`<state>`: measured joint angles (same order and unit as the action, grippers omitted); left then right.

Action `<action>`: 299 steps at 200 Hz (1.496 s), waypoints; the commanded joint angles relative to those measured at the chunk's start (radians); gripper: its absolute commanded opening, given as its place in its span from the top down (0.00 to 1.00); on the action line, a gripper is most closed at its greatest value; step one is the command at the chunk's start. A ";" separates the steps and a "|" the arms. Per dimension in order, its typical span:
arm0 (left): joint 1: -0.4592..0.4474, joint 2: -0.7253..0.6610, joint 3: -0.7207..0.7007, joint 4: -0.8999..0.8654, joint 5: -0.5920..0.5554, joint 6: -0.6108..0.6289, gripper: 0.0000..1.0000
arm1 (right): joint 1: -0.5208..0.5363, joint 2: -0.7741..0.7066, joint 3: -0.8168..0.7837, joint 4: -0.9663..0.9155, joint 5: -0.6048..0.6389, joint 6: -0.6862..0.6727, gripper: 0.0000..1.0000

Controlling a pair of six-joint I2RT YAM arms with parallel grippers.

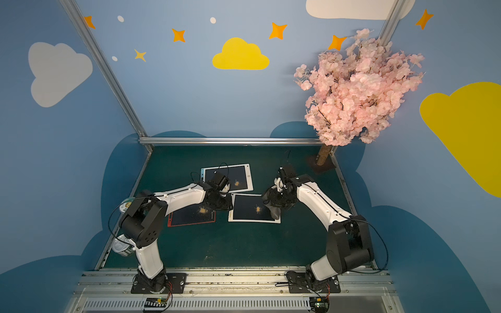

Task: Wipe the drawing tablet
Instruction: Wipe the dirt from the drawing tablet.

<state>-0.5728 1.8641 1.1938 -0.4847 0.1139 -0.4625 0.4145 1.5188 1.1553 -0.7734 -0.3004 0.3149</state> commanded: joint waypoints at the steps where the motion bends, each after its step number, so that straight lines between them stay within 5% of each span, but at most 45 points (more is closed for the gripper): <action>1: -0.009 -0.010 0.038 -0.059 -0.042 0.050 0.58 | 0.024 0.039 0.064 0.130 -0.260 -0.041 1.00; 40: -0.021 0.015 0.069 -0.071 -0.045 0.059 0.60 | 0.078 0.177 0.090 0.287 -0.434 -0.001 1.00; 82: -0.042 0.033 0.092 -0.087 -0.077 0.069 0.60 | 0.147 0.304 0.153 0.350 -0.468 0.057 1.00; 212: -0.105 0.123 0.153 -0.187 -0.202 0.107 0.61 | 0.165 0.517 0.202 0.158 -0.255 0.008 1.00; 299: -0.107 0.129 0.151 -0.195 -0.203 0.101 0.61 | 0.100 0.475 0.050 0.077 -0.088 -0.042 1.00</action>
<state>-0.6769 1.9640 1.3350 -0.6434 -0.0830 -0.3656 0.5514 1.9961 1.2797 -0.5823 -0.5411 0.2943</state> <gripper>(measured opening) 0.394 0.119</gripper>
